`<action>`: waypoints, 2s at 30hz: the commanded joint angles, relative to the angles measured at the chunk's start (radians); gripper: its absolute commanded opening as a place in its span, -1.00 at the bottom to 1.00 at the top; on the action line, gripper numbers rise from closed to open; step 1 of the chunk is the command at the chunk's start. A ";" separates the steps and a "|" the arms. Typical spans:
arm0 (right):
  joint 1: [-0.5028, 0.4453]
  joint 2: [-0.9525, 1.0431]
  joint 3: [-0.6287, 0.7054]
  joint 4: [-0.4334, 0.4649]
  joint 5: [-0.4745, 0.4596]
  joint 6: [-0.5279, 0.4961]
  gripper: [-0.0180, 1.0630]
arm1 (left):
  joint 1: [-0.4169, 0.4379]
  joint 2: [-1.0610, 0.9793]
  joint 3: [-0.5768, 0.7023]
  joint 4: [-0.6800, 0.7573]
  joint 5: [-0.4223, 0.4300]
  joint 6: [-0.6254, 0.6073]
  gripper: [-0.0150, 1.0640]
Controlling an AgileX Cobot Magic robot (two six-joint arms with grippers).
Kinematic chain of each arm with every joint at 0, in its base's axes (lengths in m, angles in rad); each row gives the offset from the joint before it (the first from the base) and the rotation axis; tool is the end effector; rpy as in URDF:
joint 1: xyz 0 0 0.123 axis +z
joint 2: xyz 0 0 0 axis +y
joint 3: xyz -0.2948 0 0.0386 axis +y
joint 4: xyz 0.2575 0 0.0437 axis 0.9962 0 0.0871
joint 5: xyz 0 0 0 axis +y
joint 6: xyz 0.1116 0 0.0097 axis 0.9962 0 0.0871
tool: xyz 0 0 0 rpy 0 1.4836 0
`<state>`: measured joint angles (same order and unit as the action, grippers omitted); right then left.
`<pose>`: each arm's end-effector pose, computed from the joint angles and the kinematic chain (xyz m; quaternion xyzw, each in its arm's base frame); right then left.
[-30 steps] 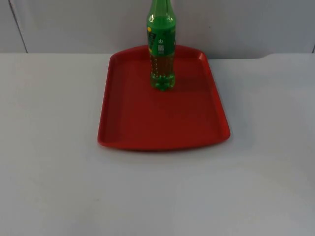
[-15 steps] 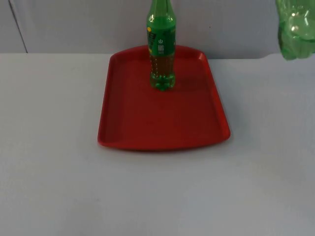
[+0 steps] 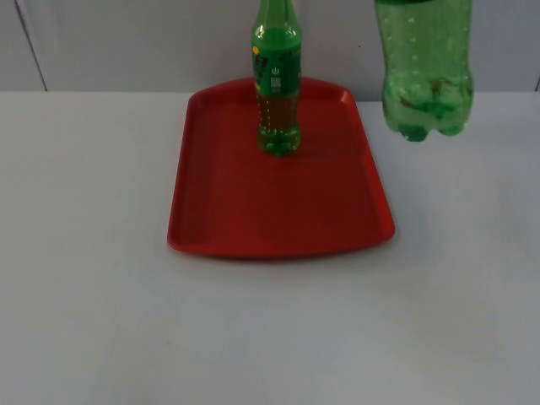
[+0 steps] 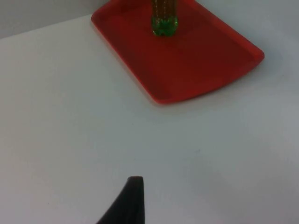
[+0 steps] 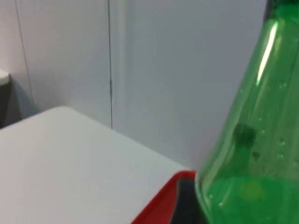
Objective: Place the bottle upright on the tray.
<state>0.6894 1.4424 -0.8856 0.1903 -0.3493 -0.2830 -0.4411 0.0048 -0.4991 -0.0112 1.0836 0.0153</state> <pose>0.2771 0.2190 0.3072 -0.2700 0.6999 0.1674 0.6397 0.0081 -0.0051 0.2697 0.1949 0.8382 -0.1131 0.4966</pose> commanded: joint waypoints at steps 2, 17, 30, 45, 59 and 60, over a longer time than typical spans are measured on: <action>0.021 0.039 0.039 -0.007 -0.211 -0.005 -0.97 | -0.007 -0.005 0.004 0.004 -0.009 -0.008 0.98; 0.021 0.365 0.040 -0.135 -0.750 0.140 -0.97 | -0.007 -0.005 0.004 0.004 -0.009 -0.008 0.98; 0.019 0.630 -0.196 -0.135 -0.822 0.137 -0.97 | -0.007 -0.005 0.004 0.004 -0.009 -0.008 0.98; 0.019 0.931 -0.403 -0.167 -0.872 0.081 -0.97 | -0.007 -0.005 0.004 0.004 -0.009 -0.008 0.98; 0.018 1.108 -0.597 -0.206 -0.872 0.081 -0.97 | -0.007 -0.005 0.004 0.004 -0.009 -0.008 0.98; 0.018 1.108 -0.597 -0.206 -0.872 0.081 -0.97 | -0.007 -0.005 0.004 0.004 -0.009 -0.008 0.98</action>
<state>0.7082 2.5429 -1.4765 -0.0136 -1.1977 -0.1949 -0.4411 0.0048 -0.4991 -0.0112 1.0836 0.0134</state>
